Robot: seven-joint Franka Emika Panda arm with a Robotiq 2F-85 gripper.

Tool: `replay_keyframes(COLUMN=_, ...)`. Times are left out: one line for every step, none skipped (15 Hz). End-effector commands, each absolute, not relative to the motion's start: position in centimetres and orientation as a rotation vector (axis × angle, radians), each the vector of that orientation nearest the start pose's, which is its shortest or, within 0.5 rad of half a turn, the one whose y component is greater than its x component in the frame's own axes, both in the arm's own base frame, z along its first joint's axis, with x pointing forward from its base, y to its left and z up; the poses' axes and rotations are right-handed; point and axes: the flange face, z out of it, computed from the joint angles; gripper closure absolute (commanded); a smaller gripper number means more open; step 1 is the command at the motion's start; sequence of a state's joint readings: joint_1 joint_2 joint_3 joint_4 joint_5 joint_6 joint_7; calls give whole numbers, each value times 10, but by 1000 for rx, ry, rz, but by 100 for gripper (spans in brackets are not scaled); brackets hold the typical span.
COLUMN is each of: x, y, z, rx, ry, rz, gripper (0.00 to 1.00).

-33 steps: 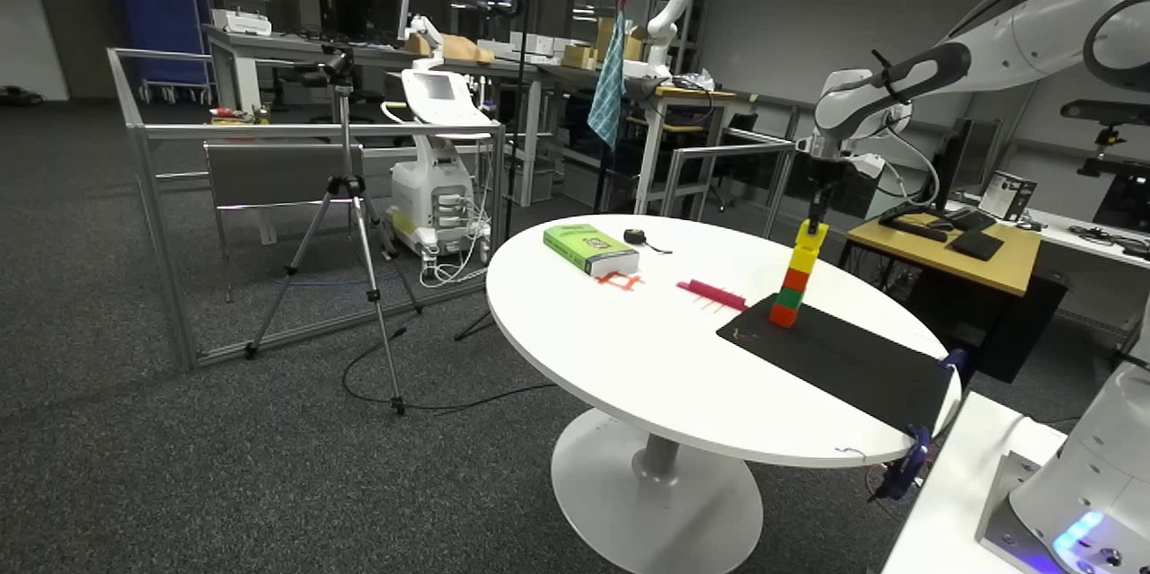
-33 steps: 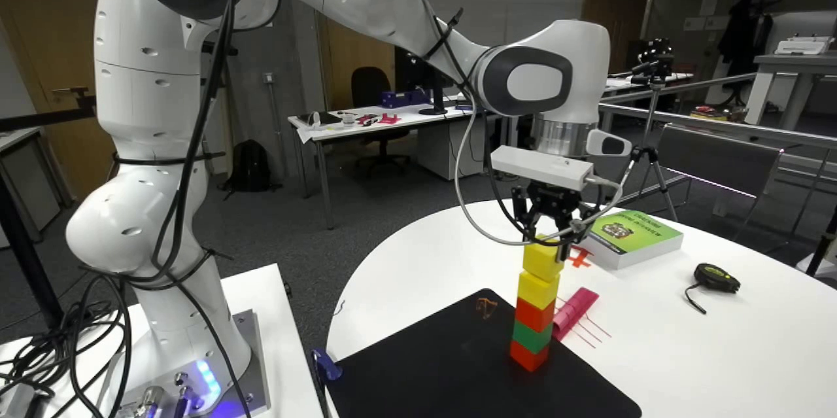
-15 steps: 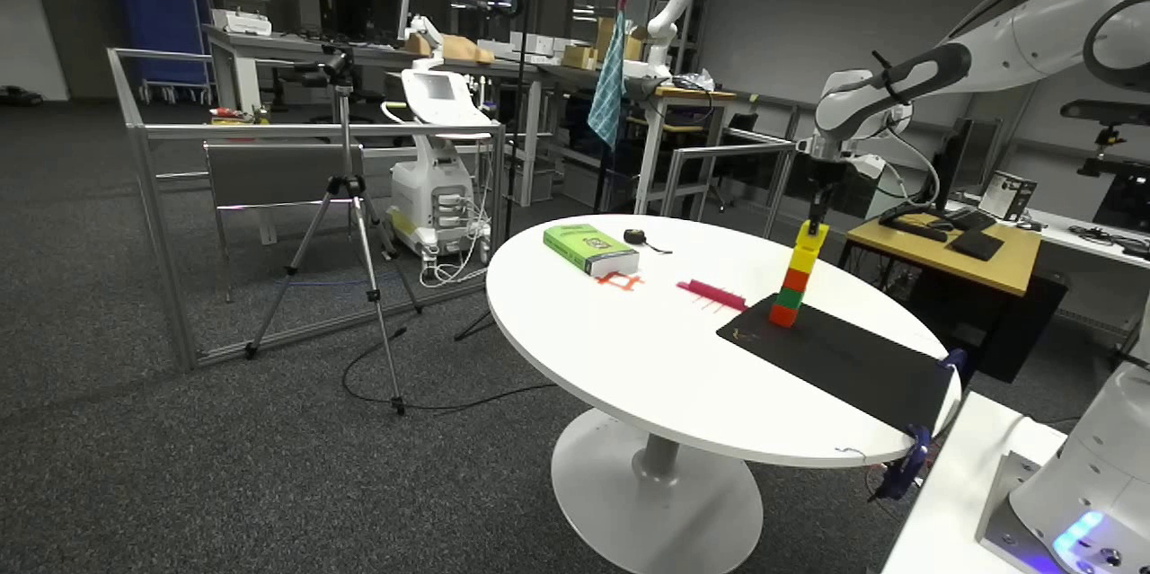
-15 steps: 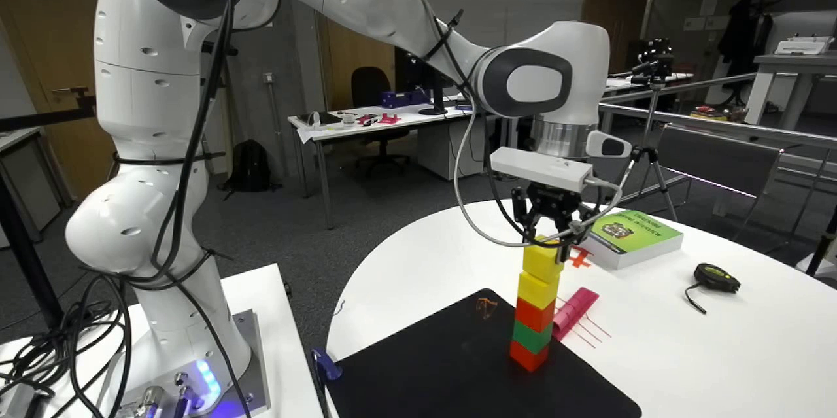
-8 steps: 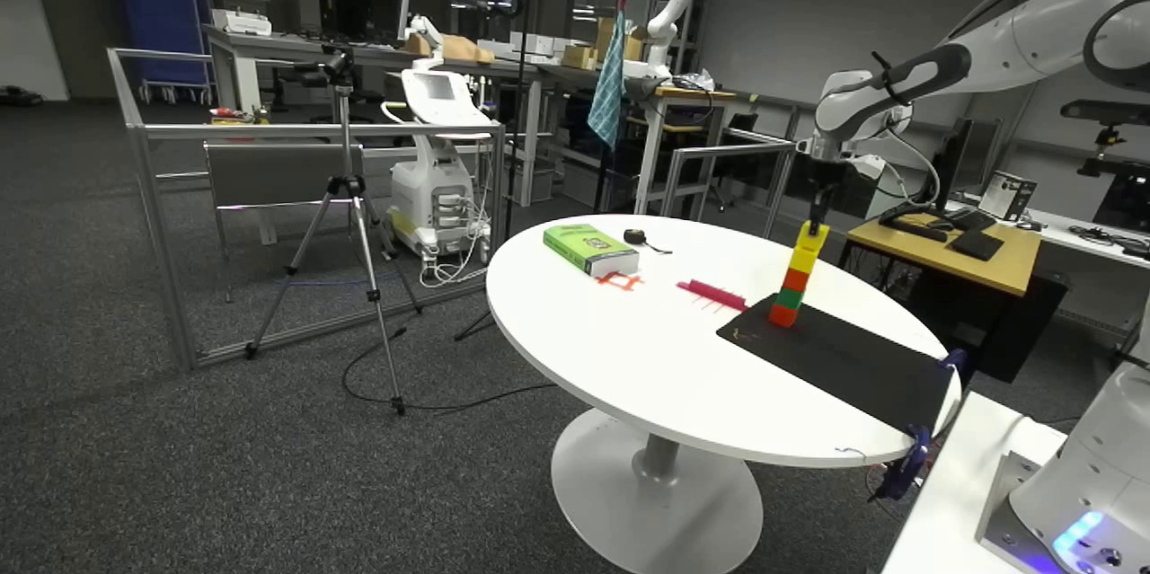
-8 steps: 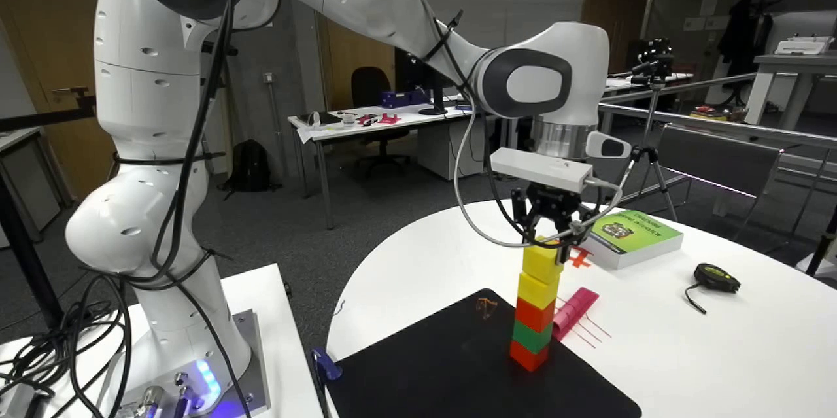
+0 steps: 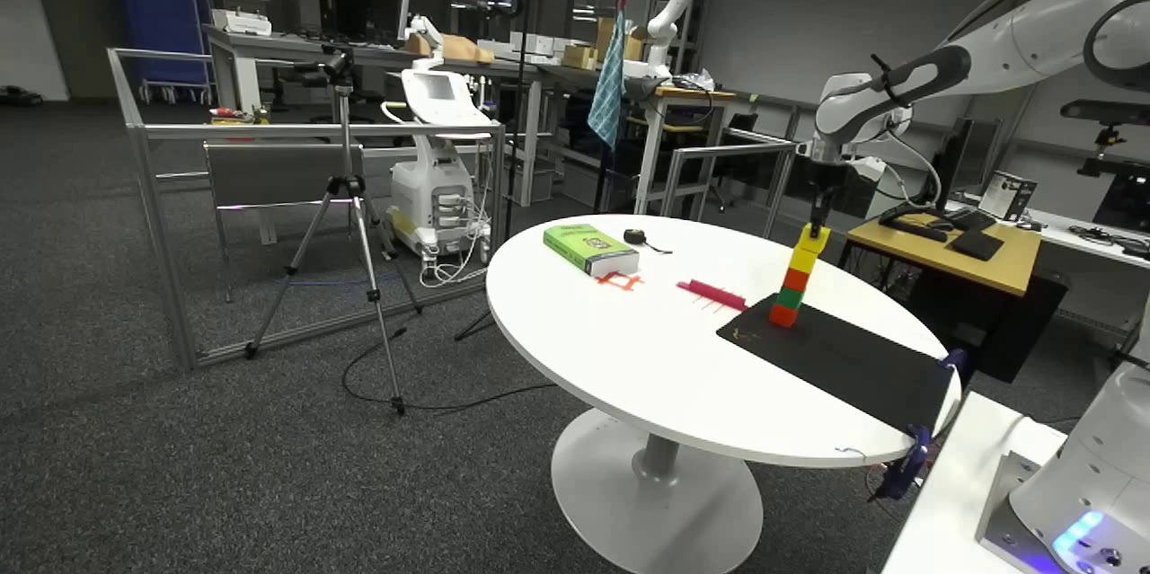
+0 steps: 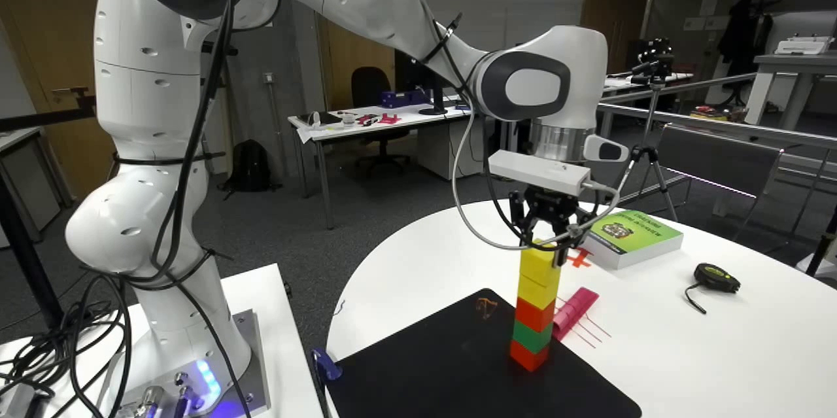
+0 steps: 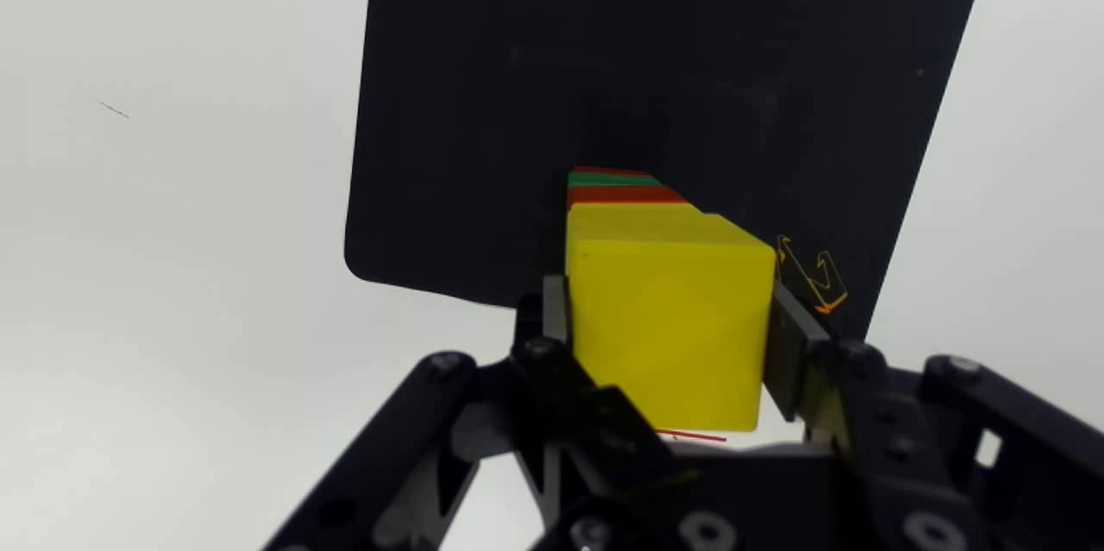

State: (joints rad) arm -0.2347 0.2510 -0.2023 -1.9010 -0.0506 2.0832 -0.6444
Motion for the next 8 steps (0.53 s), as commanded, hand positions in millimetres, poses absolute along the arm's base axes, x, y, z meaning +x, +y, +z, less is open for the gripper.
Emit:
replay_keyframes(x=544, y=-251, z=373, rx=-3193, ry=-367, rz=145, gripper=70)
replay_keyframes(x=544, y=-251, z=372, rx=-3194, ry=-368, rz=143, gripper=20)
replay_keyframes(x=544, y=-251, z=372, rx=-3195, ry=-366, rz=142, gripper=19)
replay_keyframes(x=545, y=-251, z=372, rx=-3195, ry=-363, rz=141, gripper=12)
replay_keyframes(x=545, y=-251, z=372, rx=-3194, ry=-363, rz=142, gripper=5)
replay_keyframes(x=545, y=-251, z=372, rx=-3194, ry=-362, rz=142, gripper=1)
replay_keyframes(x=545, y=-251, z=372, rx=-3194, ry=-362, rz=142, gripper=0)
replay_keyframes(x=545, y=-251, z=372, rx=-3194, ry=-363, rz=142, gripper=0)
